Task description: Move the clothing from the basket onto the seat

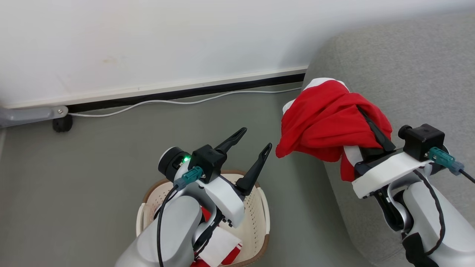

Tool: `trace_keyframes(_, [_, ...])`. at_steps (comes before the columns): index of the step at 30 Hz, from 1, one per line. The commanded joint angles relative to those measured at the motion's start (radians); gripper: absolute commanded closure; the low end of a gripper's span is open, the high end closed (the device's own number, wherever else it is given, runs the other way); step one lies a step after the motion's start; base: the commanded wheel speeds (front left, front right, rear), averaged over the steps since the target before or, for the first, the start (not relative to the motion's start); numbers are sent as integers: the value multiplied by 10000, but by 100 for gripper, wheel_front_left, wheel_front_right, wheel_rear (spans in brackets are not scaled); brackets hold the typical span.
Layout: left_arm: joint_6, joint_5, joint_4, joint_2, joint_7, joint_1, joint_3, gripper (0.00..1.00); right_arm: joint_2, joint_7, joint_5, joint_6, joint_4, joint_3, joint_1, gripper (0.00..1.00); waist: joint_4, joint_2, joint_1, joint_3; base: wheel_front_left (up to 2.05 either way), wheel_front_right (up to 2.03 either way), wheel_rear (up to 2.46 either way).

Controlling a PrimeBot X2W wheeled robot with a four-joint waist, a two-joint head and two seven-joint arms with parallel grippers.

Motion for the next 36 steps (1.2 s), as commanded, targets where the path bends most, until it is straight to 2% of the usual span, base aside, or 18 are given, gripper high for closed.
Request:
trace_keyframes(1, [-107,90,-362,93,-59,77,331,0,24,-61,-138,31,-381,-133,147,100,-537,-1,0,-130,0,0,0])
trace_keyframes(13, [-148,-251,-870,90,-59,450,-109,0,209,-61,-167,31,-718,-916,601,100,-2421,-1,0,-467,0,0,0])
trace_keyframes(20, [-150,-144,-1103,90,-59,534,-101,0,182,-61,-233,31,-1049,-1339,929,100,-3586,-1,0,-544,0,0,0])
trace_keyframes(21, [-150,-144,-1103,90,-59,534,-101,0,182,-61,-233,31,-1049,-1339,929,100,-3586,-1,0,-544,0,0,0])
trace_keyframes(22, [-150,-118,-1145,90,-59,547,-67,0,185,-61,-277,31,-1171,-1452,1011,100,-3887,-1,0,-534,0,0,0])
trace_keyframes(36, [-151,-202,-1298,90,-59,44,-624,0,187,-61,-750,31,-2468,-3484,2270,100,-4231,-1,0,330,0,0,0])
